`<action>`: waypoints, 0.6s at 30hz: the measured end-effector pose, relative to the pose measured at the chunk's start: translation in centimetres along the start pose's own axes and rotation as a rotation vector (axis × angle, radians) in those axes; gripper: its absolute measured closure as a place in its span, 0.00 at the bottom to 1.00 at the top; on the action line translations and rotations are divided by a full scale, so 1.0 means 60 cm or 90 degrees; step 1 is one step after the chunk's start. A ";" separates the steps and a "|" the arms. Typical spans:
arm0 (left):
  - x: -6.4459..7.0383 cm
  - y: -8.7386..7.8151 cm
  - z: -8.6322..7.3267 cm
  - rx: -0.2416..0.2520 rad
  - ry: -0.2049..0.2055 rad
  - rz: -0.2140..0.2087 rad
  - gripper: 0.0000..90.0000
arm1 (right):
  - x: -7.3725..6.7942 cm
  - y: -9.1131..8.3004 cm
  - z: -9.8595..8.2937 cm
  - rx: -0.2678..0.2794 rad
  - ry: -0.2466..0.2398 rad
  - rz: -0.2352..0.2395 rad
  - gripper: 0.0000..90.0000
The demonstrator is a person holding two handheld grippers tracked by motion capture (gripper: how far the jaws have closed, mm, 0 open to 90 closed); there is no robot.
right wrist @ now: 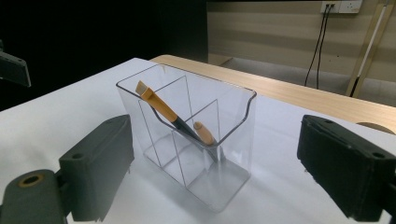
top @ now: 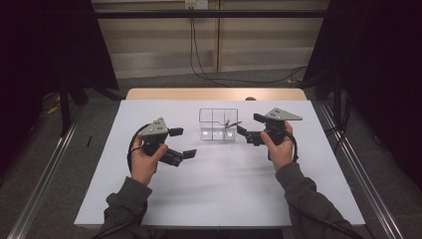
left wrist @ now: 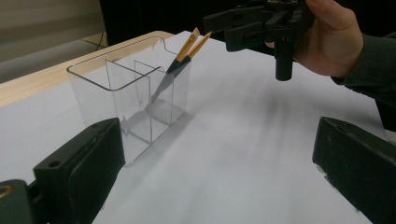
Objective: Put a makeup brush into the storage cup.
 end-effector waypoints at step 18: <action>0.000 -0.008 0.000 0.015 -0.007 0.012 0.02 | -0.005 -0.016 -0.007 0.002 -0.019 0.007 0.12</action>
Point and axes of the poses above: each handheld gripper's, and its own axes: y roughly forward along the jaws, z roughly out of its top, x roughly to its right, the point moved 2 cm from there along y, roughly forward along the jaws, and after that the axes turned 5 degrees about -z, right-handed, at the moved point
